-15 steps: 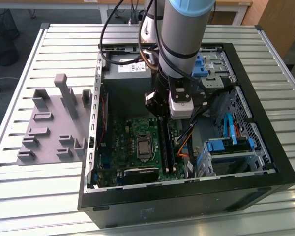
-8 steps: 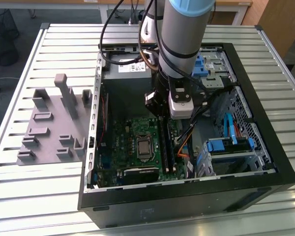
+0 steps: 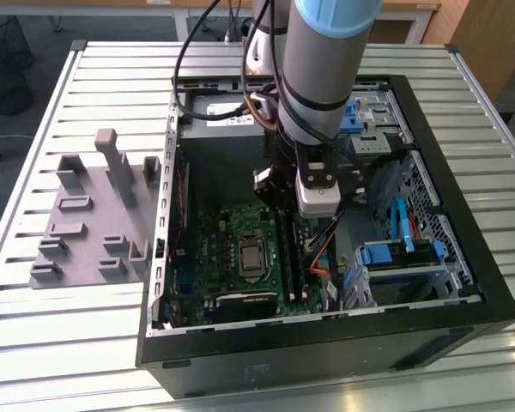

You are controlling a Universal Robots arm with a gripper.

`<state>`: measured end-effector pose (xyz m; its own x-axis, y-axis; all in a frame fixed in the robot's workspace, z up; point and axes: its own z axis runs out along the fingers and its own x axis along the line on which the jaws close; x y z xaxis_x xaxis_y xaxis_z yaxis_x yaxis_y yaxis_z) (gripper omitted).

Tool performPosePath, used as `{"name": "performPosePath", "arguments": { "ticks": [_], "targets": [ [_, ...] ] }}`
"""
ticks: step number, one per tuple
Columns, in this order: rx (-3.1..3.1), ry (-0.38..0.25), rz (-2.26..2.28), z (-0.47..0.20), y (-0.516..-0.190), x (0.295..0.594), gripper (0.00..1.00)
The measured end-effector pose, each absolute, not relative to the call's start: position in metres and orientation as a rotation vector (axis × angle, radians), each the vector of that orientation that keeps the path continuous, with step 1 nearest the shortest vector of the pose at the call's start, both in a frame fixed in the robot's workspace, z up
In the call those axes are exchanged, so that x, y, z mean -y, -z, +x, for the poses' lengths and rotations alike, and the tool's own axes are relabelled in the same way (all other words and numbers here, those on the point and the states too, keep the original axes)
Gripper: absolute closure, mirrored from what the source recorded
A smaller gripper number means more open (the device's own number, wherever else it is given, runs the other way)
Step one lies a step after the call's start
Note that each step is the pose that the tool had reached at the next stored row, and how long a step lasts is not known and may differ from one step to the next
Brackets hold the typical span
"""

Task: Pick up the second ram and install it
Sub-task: 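Press down the second ram until it locks into place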

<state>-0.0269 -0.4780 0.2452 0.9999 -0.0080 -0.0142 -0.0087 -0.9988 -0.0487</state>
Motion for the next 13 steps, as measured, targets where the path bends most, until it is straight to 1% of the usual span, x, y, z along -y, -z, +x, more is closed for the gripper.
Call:
{"name": "performPosePath", "arguments": {
  "ticks": [7, 13],
  "targets": [
    [-0.013, -0.022, -3.093, -0.027, -0.245, 0.4863, 0.89],
    [-0.013, -0.022, -3.093, -0.0269, -0.245, 0.4875, 0.89]
  ]
}}
